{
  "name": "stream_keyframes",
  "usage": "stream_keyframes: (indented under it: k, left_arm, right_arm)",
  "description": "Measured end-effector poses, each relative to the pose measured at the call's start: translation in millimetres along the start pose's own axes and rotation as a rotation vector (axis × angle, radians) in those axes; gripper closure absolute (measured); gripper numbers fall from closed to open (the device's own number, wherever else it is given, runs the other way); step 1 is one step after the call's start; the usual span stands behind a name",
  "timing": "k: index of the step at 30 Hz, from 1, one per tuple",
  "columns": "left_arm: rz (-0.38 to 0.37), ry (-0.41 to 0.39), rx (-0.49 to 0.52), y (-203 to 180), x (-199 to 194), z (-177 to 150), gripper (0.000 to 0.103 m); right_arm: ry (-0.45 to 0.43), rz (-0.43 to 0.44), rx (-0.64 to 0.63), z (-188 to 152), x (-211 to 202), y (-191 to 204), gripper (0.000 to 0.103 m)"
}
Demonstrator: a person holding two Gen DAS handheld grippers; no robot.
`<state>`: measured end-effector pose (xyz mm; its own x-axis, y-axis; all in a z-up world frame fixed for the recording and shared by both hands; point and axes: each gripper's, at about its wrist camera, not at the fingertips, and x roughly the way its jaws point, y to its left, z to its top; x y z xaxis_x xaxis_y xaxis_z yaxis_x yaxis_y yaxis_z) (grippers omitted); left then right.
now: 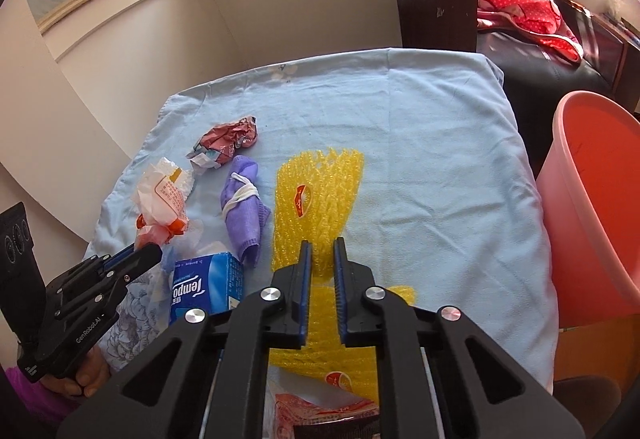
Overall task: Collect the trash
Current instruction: 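Grasp the clear orange-filled bag with the left gripper while the right gripper grasps the yellow foam net, then carry the clear bag and yellow foam net in both grippers over the pink bucket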
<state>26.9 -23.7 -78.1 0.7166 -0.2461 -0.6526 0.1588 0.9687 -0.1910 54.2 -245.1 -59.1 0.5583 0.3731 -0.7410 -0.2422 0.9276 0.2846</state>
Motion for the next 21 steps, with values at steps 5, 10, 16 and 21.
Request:
stream_keyframes:
  k: [5, 10, 16, 21]
  left_arm:
    - [0.008, -0.062, 0.012, -6, -15, 13, 0.091]
    - [0.001, -0.106, 0.031, -18, -27, 24, 0.091]
    - [-0.028, -0.145, 0.054, -39, -36, 35, 0.091]
    - [-0.061, -0.175, 0.077, -60, -41, 43, 0.091]
  right_arm:
    - [-0.073, -0.013, -0.02, 0, -21, 1, 0.092]
    - [-0.156, -0.028, -0.036, -1, -43, 0, 0.092]
    - [-0.253, -0.061, -0.043, -3, -68, -6, 0.092]
    - [-0.31, -0.096, -0.035, -6, -84, -14, 0.092]
